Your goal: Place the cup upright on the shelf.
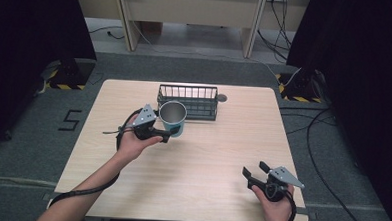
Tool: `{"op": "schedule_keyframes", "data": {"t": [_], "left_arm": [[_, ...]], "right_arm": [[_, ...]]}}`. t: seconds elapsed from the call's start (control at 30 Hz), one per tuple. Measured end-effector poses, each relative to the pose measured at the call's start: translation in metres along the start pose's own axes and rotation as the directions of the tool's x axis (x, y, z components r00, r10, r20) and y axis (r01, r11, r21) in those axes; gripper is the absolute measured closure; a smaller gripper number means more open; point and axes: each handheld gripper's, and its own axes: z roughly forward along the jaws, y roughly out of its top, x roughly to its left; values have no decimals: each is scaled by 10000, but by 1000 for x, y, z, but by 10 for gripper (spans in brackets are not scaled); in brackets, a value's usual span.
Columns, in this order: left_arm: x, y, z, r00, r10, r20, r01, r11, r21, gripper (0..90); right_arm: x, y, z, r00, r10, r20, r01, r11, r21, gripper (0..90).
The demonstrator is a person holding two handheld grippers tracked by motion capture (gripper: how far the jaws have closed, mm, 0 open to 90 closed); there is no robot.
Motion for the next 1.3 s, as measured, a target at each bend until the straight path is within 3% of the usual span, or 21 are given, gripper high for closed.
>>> {"op": "schedule_keyframes", "data": {"t": [1.3], "left_arm": [[25,32,22,9986,54,-522,-63,9998,-181,161]], "right_arm": [[0,0,0,10000,-14,-24,14,10000,5,266]]}}
